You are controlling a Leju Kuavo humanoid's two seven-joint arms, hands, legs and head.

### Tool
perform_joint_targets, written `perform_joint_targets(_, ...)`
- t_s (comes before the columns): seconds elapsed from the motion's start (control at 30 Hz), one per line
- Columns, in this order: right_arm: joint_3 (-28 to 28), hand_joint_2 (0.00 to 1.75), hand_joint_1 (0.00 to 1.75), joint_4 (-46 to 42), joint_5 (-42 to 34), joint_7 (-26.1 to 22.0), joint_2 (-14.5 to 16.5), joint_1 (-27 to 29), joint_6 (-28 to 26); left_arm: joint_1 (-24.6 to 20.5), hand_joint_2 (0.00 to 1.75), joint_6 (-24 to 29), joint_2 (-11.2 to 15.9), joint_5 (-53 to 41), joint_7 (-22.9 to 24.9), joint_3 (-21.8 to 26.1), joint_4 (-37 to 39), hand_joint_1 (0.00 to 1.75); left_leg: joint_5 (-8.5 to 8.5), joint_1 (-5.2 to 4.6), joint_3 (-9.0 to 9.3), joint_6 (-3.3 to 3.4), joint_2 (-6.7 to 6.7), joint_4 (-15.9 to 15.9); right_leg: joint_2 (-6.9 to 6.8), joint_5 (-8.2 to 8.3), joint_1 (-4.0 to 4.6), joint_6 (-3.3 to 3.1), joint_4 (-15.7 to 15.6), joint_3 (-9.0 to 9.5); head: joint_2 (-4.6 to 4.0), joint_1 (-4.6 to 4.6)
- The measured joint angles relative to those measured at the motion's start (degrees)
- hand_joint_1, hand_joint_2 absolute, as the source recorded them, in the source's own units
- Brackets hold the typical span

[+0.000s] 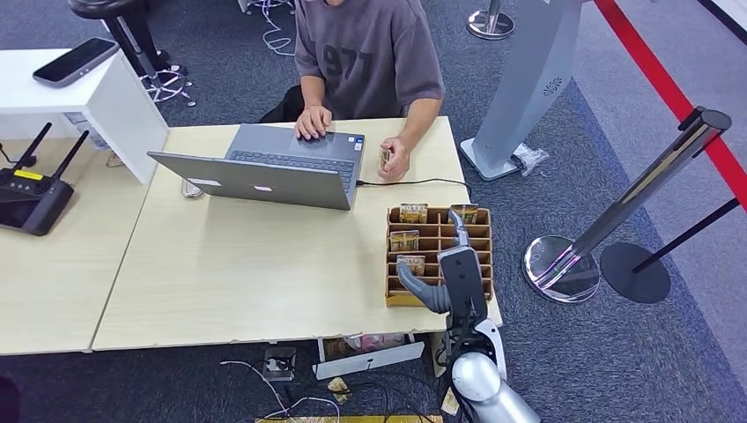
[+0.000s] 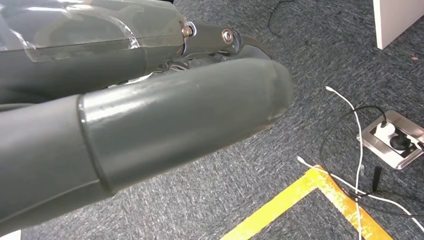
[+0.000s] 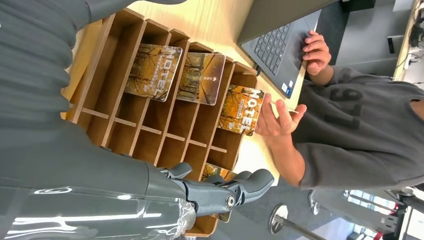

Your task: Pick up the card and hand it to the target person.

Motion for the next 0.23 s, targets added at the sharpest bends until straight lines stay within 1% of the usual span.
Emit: perform_joint_targets(0.23, 0.1, 1.75, 0.0, 0.8, 0.2, 0.0, 0.0, 0.0, -1.0, 0.0, 0.0, 0.0, 0.0, 0.0, -0.1, 0.0, 0.0, 0.0, 0.0, 0.0, 0.0, 0.0, 0.0, 0.0, 0.0, 0.0, 0.0, 0.0, 0.0, 0.0, 0.0, 0.01)
